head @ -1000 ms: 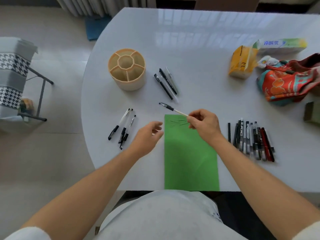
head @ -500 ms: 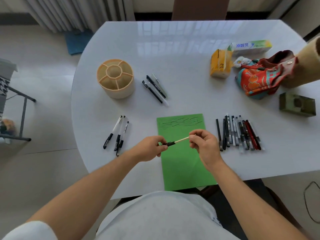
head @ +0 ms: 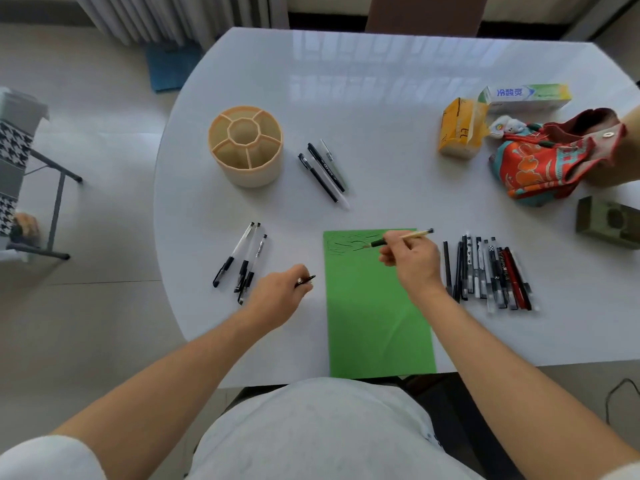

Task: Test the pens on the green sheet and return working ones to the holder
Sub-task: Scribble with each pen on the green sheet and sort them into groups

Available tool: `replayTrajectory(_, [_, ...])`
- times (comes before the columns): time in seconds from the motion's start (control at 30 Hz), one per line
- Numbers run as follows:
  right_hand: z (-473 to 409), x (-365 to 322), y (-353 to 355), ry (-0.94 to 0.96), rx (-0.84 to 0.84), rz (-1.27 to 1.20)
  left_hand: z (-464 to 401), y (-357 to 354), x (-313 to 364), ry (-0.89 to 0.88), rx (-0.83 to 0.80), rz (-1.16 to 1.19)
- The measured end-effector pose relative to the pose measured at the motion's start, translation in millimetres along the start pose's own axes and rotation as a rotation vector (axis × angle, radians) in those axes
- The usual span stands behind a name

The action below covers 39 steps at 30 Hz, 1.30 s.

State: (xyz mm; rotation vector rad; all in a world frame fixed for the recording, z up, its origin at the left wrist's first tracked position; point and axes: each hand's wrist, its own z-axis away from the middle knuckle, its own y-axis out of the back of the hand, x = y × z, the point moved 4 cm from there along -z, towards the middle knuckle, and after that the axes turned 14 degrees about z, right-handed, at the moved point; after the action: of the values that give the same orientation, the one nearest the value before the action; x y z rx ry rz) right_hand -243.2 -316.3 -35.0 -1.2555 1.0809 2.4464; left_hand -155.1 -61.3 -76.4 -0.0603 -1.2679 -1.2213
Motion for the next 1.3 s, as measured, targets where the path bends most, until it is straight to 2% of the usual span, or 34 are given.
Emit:
replayTrajectory(0.1, [-8.8, -3.9, -25.9, 0.066, -0.127, 0.087, -8.7, -12.9, 19.5, -0.181, 0.013, -0.039])
replayTrajectory(0.2, [-13.6, -3.5, -41.9, 0.101, -0.122, 0.192, -23.0, -25.3, 37.8, -0.371, -0.016, -0.074])
replayTrajectory(0.27, [-13.6, -1.7, -45.3, 0.107, -0.114, 0.247, -31.0, -33.1, 40.4, -0.405, -0.083, -0.140])
replayTrajectory(0.57, [-14.8, 0.1, -42.6, 0.145, -0.111, 0.391, -38.5, -36.1, 32.7, -0.328, -0.123, -0.172])
replayTrajectory(0.67, [-14.2, 1.9, -34.7, 0.073, -0.074, 0.231, -37.2, -32.9, 36.4, -0.298, -0.128, -0.121])
replayTrajectory(0.73, [-9.9, 2.9, -28.4, 0.038, -0.073, 0.077, -34.8, -28.2, 37.7, -0.285, -0.071, -0.067])
replayTrajectory(0.8, [-1.8, 3.9, -22.7, 0.015, -0.119, -0.061, -31.3, -22.8, 38.3, -0.264, 0.007, -0.008])
replayTrajectory(0.9, [15.0, 5.8, -18.4, -0.012, -0.226, -0.196, -24.2, -18.3, 39.3, -0.226, 0.034, 0.068])
replayTrajectory(1.1, [37.1, 4.3, -26.5, -0.014, -0.325, -0.195, -12.2, -15.2, 47.8, -0.228, -0.024, 0.115])
replayTrajectory(1.3, [48.1, 3.6, -41.5, -0.009, -0.399, -0.155, -1.3, -9.4, 51.0, -0.248, -0.016, 0.048])
